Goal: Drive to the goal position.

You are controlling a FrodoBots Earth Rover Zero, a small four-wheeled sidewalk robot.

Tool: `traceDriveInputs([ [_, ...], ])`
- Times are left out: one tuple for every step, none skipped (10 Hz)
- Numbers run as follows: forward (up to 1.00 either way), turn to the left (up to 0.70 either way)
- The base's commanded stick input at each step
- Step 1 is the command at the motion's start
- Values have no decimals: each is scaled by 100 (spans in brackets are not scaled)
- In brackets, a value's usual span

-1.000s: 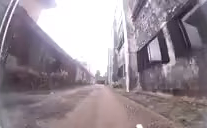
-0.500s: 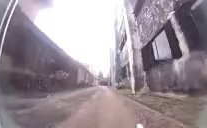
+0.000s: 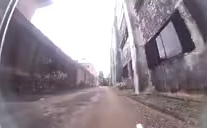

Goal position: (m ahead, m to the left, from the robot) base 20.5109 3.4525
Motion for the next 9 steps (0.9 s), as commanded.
traceDriveInputs([
  [100,0],
  [100,0],
  [100,0],
  [100,0],
  [100,0],
  [100,0],
  [100,0],
  [100,0],
  [100,0],
])
